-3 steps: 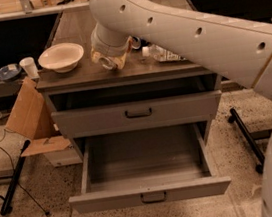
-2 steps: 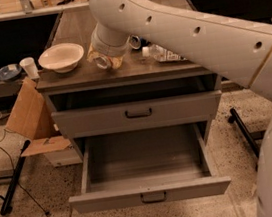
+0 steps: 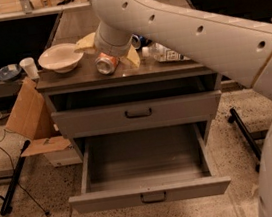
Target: Pick coke can from middle drawer and place on counter
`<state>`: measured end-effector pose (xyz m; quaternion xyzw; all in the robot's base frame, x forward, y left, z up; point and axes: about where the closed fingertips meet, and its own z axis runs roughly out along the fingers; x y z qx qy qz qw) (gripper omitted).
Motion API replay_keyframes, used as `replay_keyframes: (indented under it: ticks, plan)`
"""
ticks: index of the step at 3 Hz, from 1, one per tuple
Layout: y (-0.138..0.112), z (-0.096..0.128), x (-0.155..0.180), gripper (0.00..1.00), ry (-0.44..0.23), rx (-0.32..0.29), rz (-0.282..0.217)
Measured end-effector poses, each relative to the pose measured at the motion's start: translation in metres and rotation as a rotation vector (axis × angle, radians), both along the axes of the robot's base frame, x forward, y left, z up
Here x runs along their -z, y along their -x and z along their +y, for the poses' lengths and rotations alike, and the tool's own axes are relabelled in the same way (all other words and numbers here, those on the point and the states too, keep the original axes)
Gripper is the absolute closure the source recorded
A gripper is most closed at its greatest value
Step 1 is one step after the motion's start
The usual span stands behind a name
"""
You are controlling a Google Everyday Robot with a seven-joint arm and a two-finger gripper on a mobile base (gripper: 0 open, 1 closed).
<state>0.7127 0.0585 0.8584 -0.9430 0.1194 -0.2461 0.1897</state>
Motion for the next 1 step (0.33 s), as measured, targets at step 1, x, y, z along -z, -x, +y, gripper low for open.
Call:
replay_keyframes:
  ticks: [1]
  plan:
    - [0.0000, 0.0000, 0.0000, 0.00, 0.000, 0.000, 0.000]
